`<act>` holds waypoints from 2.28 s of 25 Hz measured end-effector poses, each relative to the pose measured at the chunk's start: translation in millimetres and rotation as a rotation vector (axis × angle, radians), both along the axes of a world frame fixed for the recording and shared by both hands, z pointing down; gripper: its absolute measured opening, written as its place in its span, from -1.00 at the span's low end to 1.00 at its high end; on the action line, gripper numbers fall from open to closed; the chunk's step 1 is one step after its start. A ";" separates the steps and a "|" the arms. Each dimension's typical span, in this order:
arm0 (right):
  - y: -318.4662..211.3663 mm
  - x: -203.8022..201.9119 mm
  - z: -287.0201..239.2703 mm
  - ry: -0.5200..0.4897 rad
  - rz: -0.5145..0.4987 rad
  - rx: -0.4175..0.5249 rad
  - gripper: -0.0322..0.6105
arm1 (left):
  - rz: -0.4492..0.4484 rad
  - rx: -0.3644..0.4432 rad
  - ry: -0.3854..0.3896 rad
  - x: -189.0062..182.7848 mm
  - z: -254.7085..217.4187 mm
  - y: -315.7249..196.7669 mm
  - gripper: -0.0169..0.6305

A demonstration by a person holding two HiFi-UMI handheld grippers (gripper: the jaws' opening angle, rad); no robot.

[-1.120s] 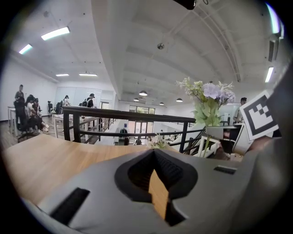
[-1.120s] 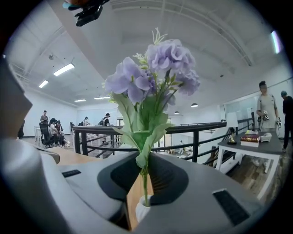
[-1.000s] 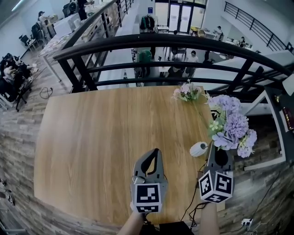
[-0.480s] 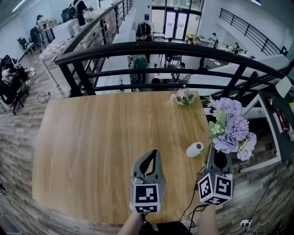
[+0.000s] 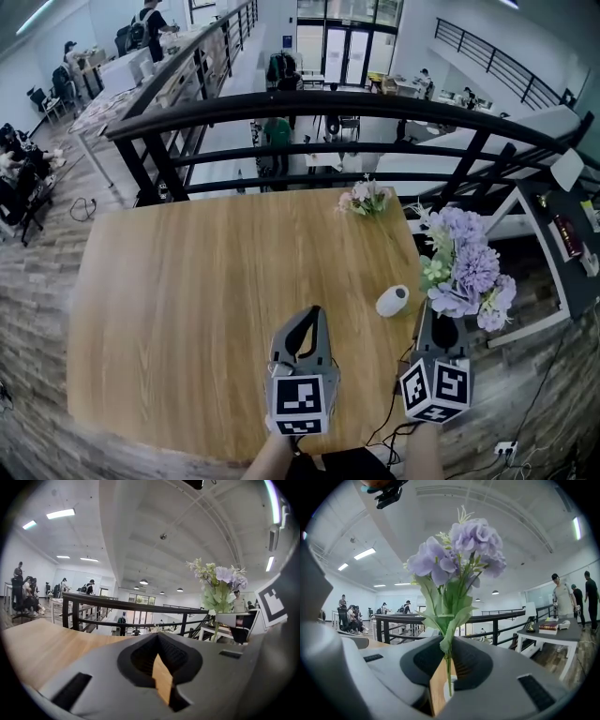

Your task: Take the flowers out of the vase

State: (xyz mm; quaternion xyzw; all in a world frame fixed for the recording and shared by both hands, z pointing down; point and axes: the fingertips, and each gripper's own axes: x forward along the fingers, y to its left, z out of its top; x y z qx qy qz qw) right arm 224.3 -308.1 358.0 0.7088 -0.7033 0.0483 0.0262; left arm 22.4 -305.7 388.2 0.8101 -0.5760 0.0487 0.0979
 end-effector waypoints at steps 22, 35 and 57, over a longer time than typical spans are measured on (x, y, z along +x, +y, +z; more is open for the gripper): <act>32.2 -6.3 59.1 -0.096 0.002 -0.147 -0.68 | 0.020 -0.006 -0.022 1.1 0.5 2.0 -0.84; 32.5 7.3 71.0 -0.119 0.019 -0.174 -0.68 | 0.014 -0.028 -0.036 7.8 10.3 3.4 -0.84; 28.7 21.4 74.0 -0.131 0.026 -0.177 -0.68 | 0.018 -0.040 -0.043 23.2 16.6 0.1 -0.84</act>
